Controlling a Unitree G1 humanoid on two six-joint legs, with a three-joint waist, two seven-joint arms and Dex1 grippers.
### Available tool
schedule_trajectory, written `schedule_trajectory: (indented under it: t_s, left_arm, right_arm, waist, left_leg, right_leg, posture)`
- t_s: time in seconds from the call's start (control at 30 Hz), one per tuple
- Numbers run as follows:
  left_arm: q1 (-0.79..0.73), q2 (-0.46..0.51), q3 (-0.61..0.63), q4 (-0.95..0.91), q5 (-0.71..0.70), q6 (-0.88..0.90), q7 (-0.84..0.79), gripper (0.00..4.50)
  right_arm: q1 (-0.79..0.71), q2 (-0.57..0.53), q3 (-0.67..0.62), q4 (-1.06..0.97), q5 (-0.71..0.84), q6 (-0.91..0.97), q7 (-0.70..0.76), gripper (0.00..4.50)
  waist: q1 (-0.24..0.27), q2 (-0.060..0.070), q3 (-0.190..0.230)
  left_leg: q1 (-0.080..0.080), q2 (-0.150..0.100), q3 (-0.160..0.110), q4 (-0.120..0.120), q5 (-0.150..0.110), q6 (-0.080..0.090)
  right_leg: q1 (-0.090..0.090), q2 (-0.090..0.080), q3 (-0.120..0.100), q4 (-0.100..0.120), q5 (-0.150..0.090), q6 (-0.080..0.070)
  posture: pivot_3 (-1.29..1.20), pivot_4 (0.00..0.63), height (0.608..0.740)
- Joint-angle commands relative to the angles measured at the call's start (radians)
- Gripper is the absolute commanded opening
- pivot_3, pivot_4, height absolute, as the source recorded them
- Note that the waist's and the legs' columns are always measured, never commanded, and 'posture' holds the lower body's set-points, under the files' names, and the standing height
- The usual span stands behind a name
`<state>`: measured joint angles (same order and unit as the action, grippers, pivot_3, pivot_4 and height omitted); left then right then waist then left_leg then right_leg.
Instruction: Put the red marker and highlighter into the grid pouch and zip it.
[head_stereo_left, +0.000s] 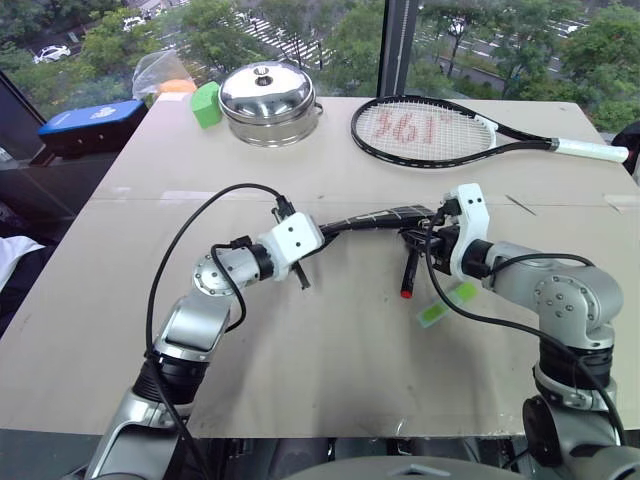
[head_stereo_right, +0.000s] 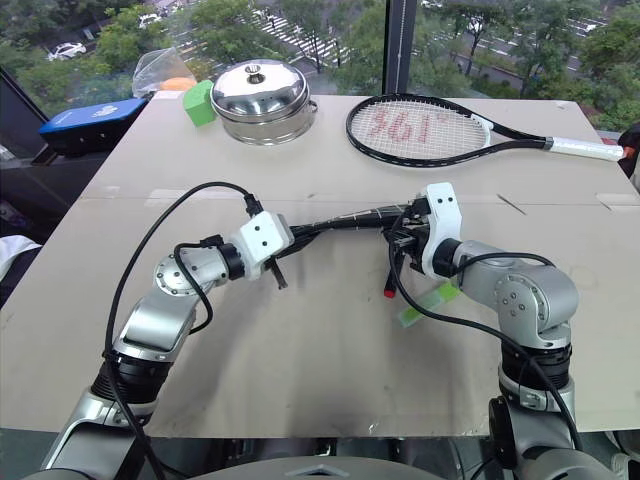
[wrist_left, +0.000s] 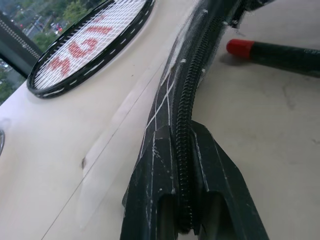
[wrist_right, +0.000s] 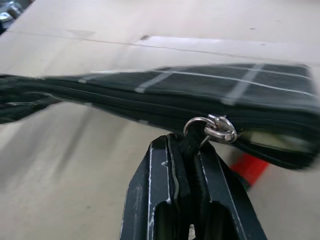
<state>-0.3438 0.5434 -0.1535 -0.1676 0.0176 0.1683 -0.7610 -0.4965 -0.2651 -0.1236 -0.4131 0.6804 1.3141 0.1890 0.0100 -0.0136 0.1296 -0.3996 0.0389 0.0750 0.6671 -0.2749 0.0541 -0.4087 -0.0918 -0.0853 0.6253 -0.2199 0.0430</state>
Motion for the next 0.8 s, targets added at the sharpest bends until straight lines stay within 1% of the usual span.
schedule_trajectory:
  t_s: [0.03,0.4,0.6,0.8]
  left_arm:
    - [-0.026,-0.002,-0.011,-0.048,-0.004,-0.018,-0.004,0.00]
    - [-0.074,-0.024,-0.049,-0.016,0.017,-0.028,-0.003,0.00]
    - [-0.120,-0.060,-0.090,0.017,0.045,-0.054,-0.003,0.00]
    - [-0.136,-0.088,-0.107,0.025,0.060,-0.061,-0.002,0.00]
  right_arm:
    - [-0.031,0.003,0.022,-0.016,0.018,0.004,0.025,0.05]
    - [-0.098,0.058,0.119,0.036,0.004,0.000,0.046,0.05]
    - [-0.185,0.115,0.261,0.193,-0.063,-0.081,0.102,0.05]
    - [-0.221,0.138,0.354,0.315,-0.130,-0.163,0.183,0.05]
  waist:
    - [0.001,0.000,0.000]
    - [0.000,0.000,0.000]
    - [-0.003,0.000,0.000]
    - [-0.004,0.000,0.000]
  left_leg:
    - [0.000,0.000,0.000,0.000,0.000,0.000]
    - [0.000,0.000,0.000,0.000,0.000,0.000]
    - [0.000,0.000,0.000,0.000,0.000,0.000]
    - [0.000,0.000,0.000,0.000,0.000,0.000]
  right_leg:
    - [0.000,0.000,0.000,0.000,0.000,0.000]
    - [0.000,0.000,0.000,0.000,0.000,0.000]
    - [0.000,0.002,0.000,0.000,0.000,0.000]
    - [0.000,0.002,0.000,0.000,0.000,0.000]
  posture:
    - [0.00,0.150,0.740]
    - [0.00,0.150,0.740]
    - [0.00,0.150,0.740]
    - [0.00,0.150,0.740]
